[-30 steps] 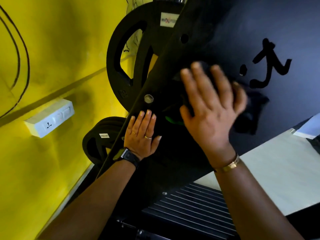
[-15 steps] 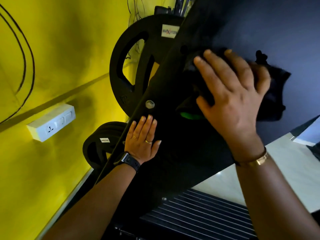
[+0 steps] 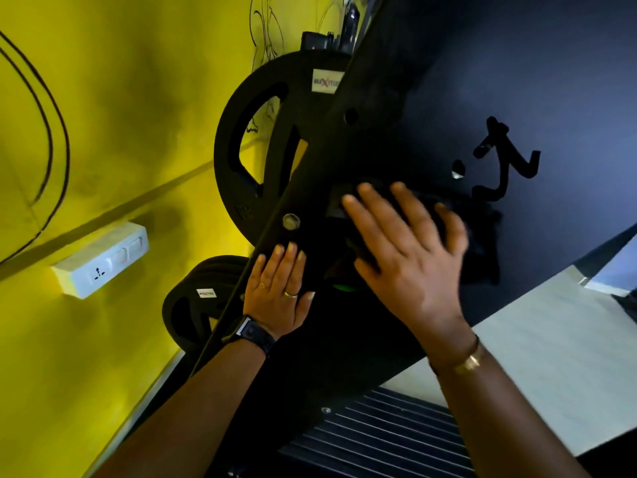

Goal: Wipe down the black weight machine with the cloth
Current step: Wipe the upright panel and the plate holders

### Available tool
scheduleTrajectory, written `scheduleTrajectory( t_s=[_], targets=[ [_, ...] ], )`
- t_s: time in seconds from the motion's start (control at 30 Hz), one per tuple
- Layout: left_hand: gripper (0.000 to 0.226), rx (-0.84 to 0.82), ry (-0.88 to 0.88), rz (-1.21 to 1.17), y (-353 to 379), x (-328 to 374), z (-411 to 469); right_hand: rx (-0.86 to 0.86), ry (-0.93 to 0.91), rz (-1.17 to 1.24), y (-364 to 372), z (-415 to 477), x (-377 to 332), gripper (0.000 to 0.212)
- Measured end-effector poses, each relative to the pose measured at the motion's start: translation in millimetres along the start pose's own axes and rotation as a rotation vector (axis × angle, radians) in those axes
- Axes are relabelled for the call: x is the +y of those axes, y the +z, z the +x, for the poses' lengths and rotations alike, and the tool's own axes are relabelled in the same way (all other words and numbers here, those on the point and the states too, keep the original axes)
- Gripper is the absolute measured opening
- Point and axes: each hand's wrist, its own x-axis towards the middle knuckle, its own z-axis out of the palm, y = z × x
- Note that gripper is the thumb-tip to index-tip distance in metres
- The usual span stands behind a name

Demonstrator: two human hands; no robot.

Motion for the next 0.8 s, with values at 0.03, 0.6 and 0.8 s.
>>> scheduleTrajectory(
  t_s=[0.03, 0.6, 0.8],
  targets=[
    [0.061, 0.004, -0.004, -0.002, -0.1, 0.5, 0.5, 0.006, 0.063, -0.022, -1.9, -5.2, 7.6, 0.067],
    [0.06, -0.003, -0.012, -0.008, 1.5, -0.2, -2.2, 0.162, 0.252, -0.079, 17.0, 12.1, -29.7, 0.06],
    [0.059, 0.002, -0.045, -0.03, -1.2, 2.6, 4.0, 0.099, 0.175, -0.148, 26.8, -62.8, -36.0, 0.063]
  ],
)
